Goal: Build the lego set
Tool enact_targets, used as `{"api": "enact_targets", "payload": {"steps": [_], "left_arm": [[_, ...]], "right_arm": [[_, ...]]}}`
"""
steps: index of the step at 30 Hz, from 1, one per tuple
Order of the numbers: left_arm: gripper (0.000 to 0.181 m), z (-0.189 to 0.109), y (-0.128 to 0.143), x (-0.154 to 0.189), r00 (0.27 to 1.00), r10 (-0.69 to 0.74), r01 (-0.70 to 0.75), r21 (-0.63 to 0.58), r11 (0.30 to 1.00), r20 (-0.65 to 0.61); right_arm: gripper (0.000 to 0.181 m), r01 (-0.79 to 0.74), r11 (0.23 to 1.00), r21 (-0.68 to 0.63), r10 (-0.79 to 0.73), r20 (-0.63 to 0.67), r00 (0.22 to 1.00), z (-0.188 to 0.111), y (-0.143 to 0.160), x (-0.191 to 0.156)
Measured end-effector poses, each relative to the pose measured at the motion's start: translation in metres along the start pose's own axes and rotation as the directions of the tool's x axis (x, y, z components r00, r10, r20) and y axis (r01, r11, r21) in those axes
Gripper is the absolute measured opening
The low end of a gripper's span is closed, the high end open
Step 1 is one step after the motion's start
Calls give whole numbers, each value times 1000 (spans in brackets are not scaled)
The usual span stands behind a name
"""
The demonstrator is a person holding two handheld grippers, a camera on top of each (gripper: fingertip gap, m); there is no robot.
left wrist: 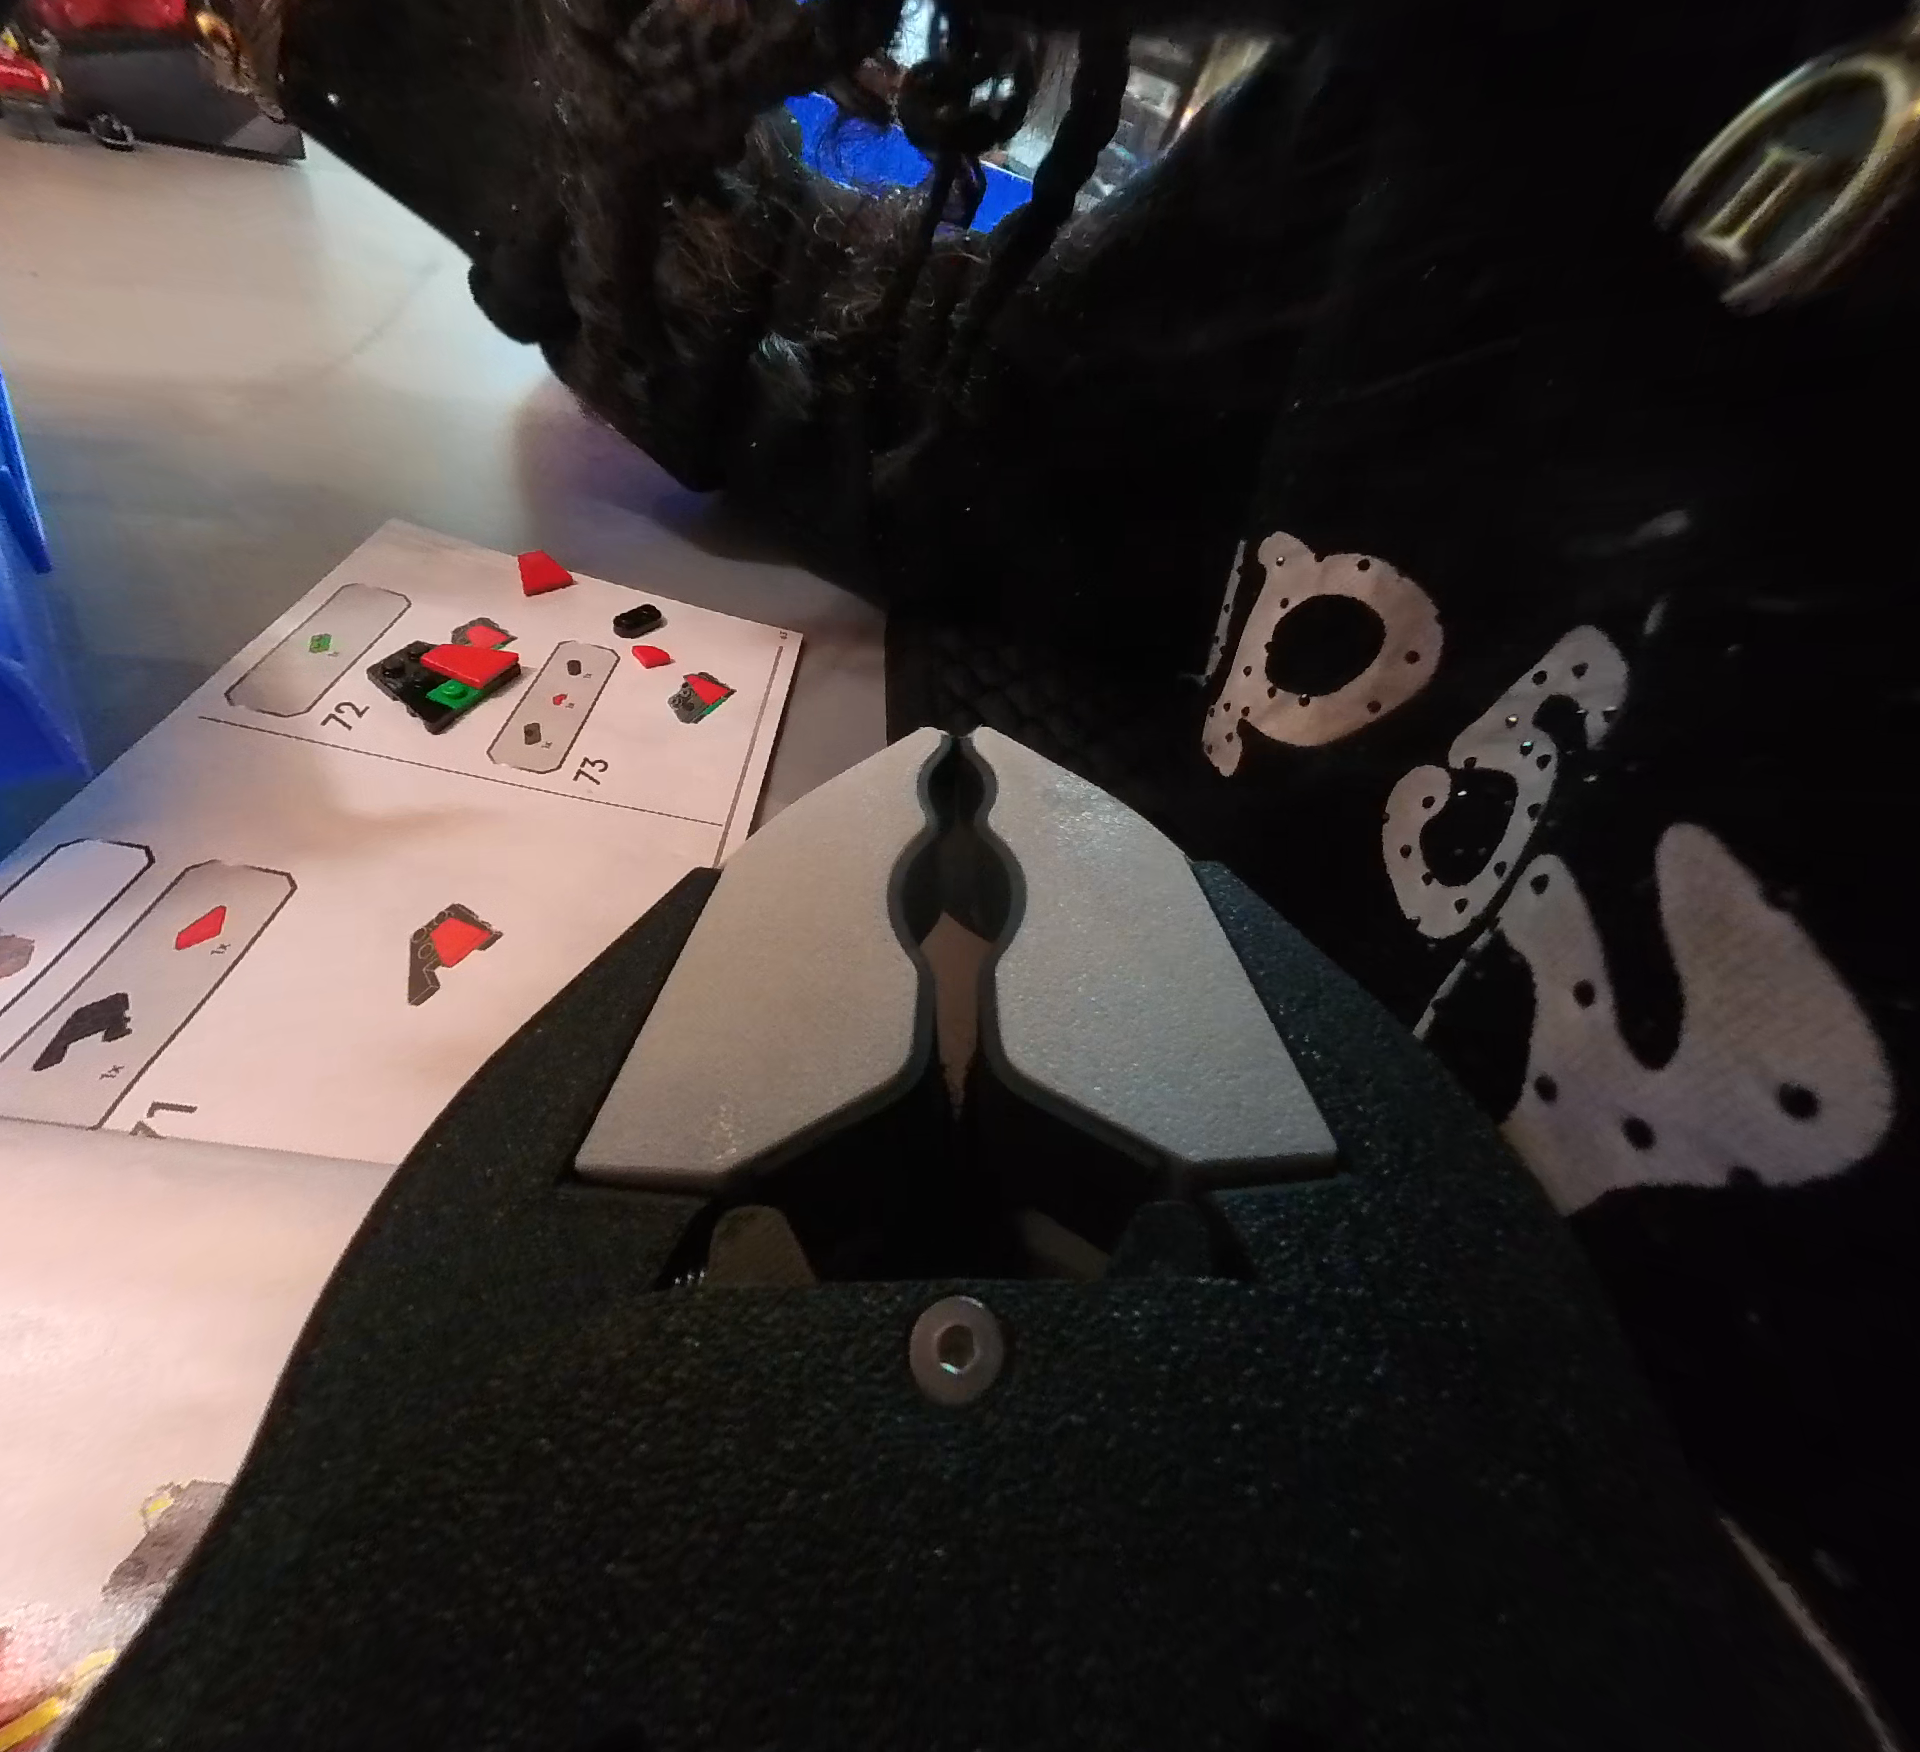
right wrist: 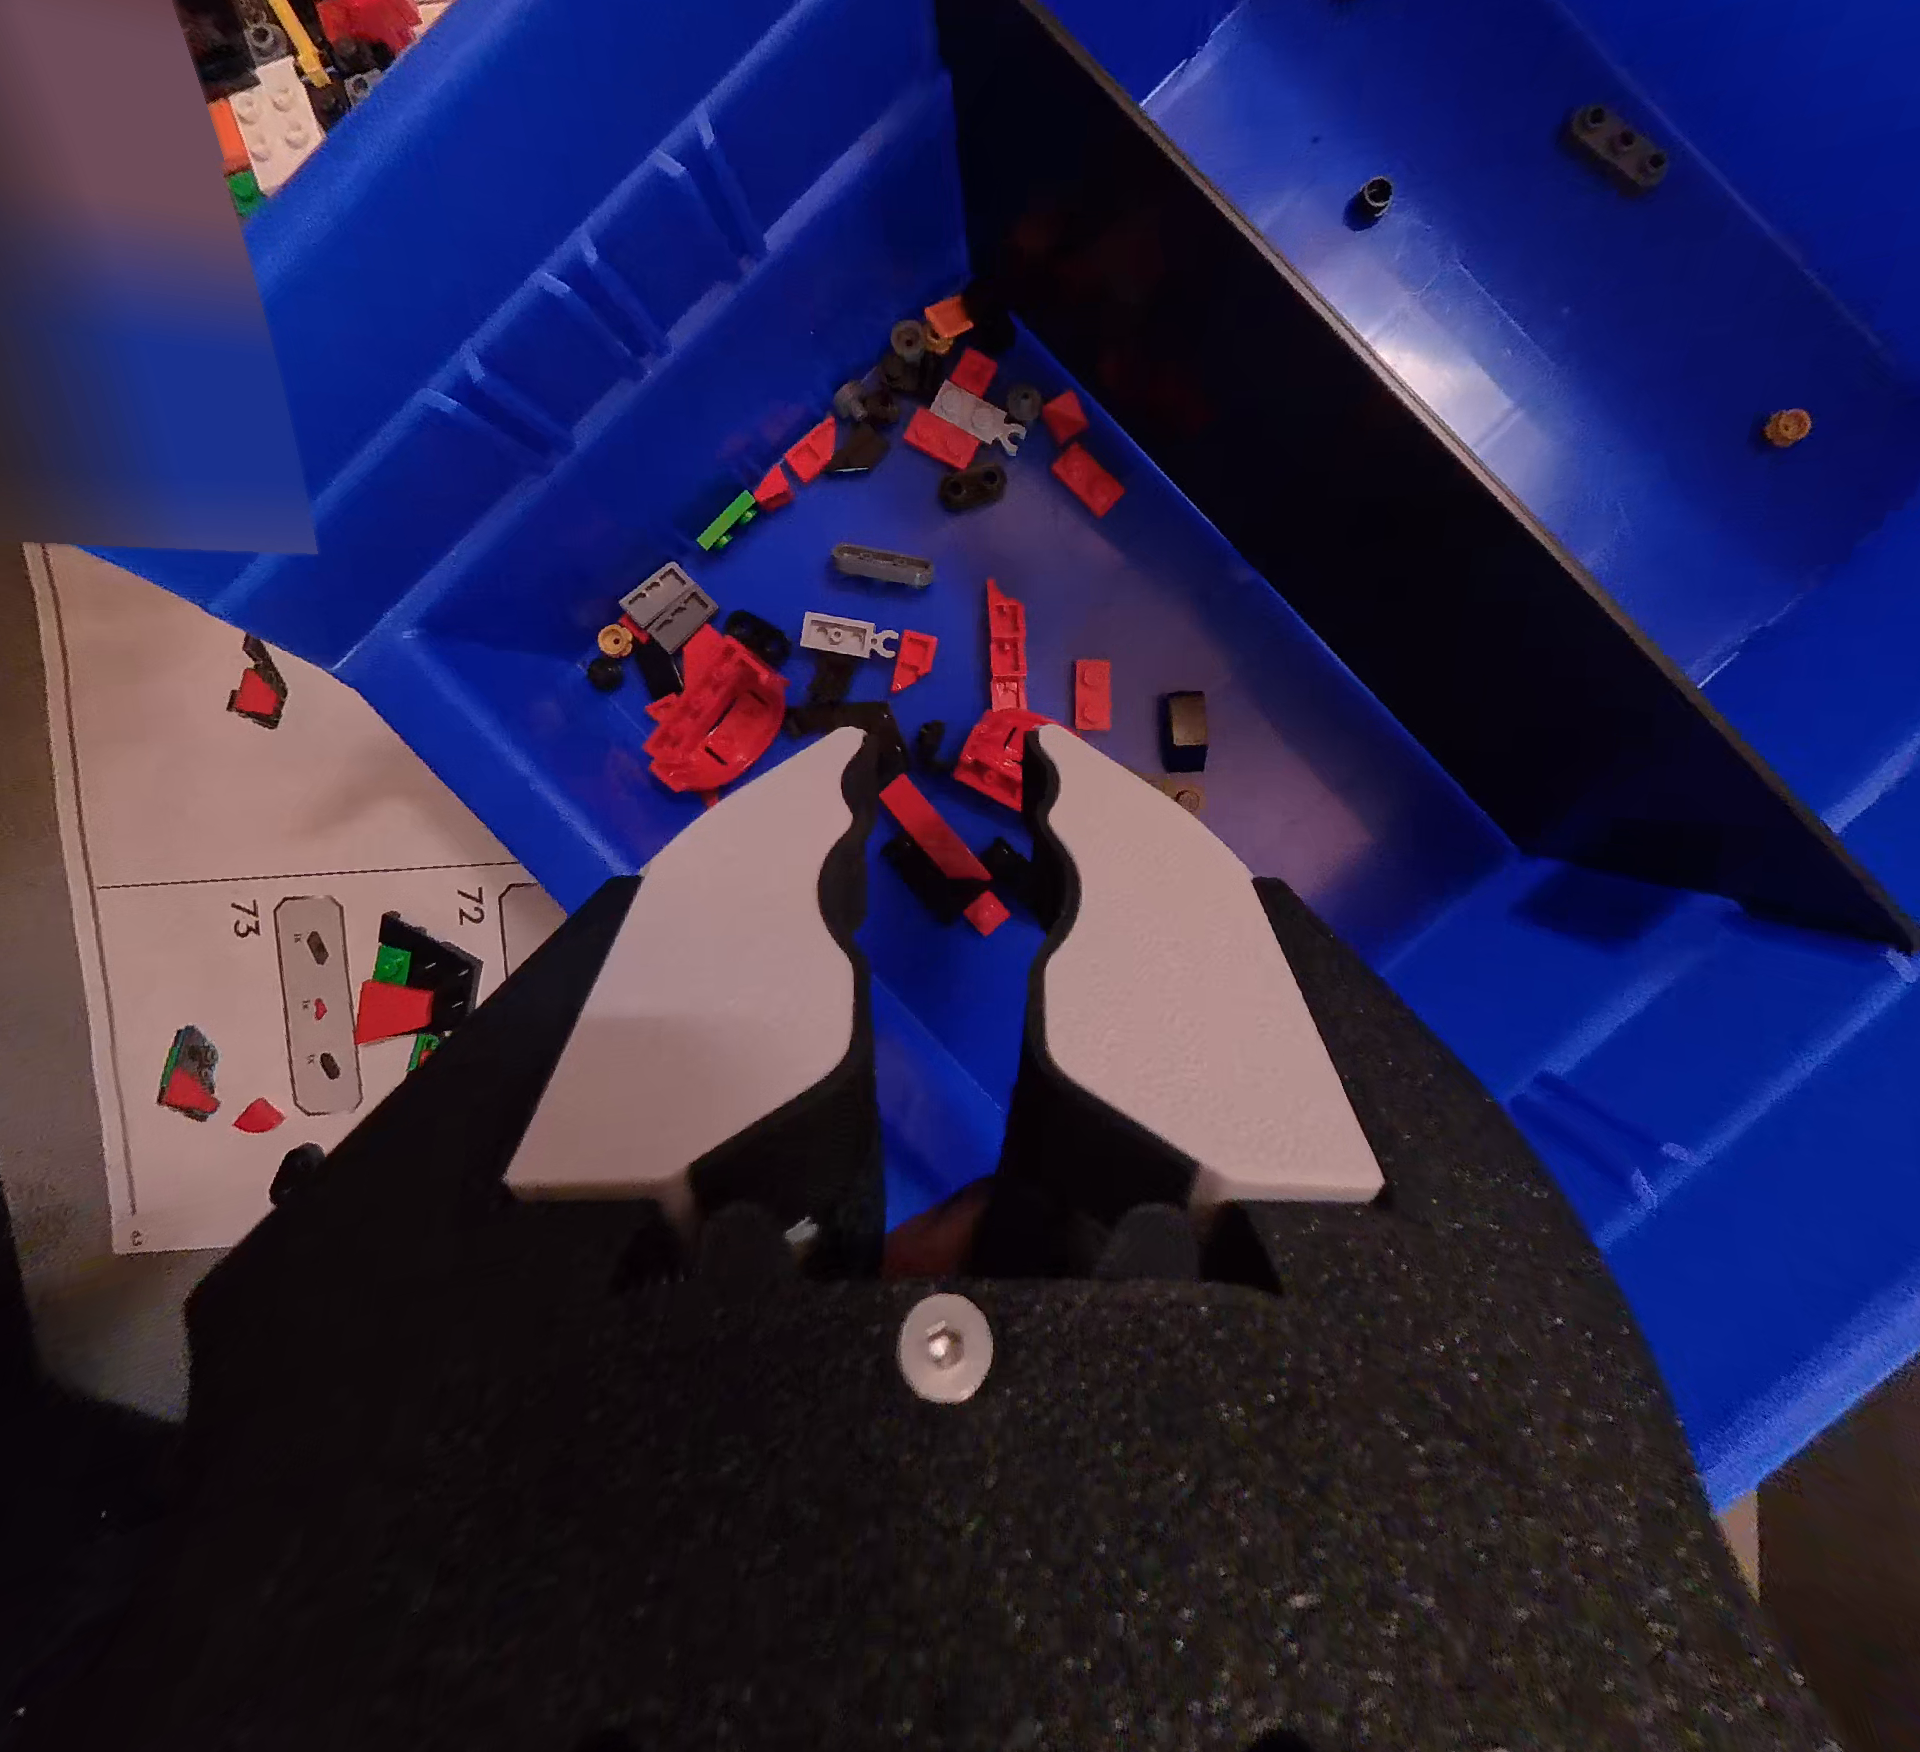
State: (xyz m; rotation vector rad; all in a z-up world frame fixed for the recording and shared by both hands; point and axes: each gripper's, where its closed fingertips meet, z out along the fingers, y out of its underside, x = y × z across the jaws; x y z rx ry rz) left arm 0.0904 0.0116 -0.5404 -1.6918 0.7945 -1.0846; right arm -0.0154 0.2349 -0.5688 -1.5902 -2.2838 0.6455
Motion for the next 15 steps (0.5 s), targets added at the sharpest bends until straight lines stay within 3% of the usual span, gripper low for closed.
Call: {"api": "enact_targets", "payload": {"steps": [1,8,15], "left_arm": [[0,0,0,0,1000,1,-1,-1,1000,-1],[0,0,0,1,1000,-3,3,-1,1000,-6],[0,0,0,3,1000,-4,4,3,1000,-12]], "right_arm": [[26,-5,1000,-1,5,-2,1000,-1,0,0],[0,-14,1000,-5,14,27,1000,-4,1,-5],[0,5,999,-44,3,172,985,9,1,-31]]}}
